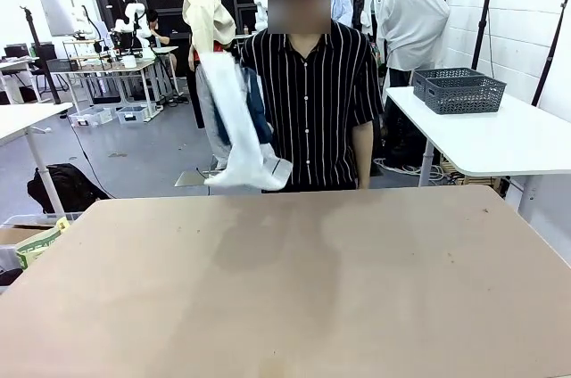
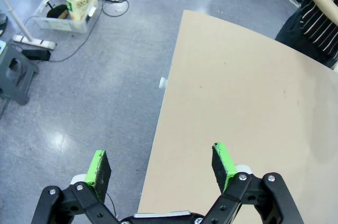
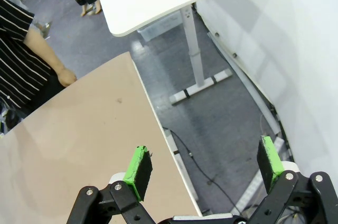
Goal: Transfer purchased items from the store into the shopping bag.
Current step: Open the Reusable shopping bag in the center of the table.
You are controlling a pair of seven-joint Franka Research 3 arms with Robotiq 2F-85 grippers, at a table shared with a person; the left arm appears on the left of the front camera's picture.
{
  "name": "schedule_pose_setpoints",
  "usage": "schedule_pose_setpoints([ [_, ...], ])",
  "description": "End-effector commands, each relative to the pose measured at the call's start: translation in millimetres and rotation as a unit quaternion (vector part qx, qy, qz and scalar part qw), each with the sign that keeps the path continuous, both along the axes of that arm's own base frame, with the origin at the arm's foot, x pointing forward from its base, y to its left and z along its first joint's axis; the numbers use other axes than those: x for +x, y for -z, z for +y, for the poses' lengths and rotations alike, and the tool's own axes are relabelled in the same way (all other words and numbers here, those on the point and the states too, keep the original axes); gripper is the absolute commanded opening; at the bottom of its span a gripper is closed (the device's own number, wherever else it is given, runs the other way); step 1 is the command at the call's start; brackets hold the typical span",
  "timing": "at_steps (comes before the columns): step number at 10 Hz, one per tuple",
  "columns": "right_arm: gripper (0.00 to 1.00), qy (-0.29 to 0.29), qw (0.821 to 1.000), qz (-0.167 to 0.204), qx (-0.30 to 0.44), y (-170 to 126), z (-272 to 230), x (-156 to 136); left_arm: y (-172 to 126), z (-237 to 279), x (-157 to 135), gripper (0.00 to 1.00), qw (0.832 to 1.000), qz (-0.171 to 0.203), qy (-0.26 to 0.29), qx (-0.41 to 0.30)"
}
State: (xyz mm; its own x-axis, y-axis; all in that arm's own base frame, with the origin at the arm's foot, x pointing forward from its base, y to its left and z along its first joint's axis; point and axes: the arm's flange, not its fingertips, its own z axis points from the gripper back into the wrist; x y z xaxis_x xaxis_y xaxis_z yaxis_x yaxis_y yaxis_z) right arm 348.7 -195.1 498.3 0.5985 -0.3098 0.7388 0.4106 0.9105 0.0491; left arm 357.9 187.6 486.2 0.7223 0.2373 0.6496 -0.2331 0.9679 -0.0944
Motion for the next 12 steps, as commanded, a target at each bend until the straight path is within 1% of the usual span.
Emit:
schedule_pose_setpoints([
  [1,1.00,0.001,1.000,0.005,-0.004,1.9,-1.2,-0.3,-0.3,0.5,-0.6,1.00,1.000,0.003,-0.003,0.005],
  [12,1.00,0.001,1.000,0.005,-0.004,1.9,-1.2,-0.3,-0.3,0.5,-0.6,1.00,1.000,0.003,-0.003,0.005],
])
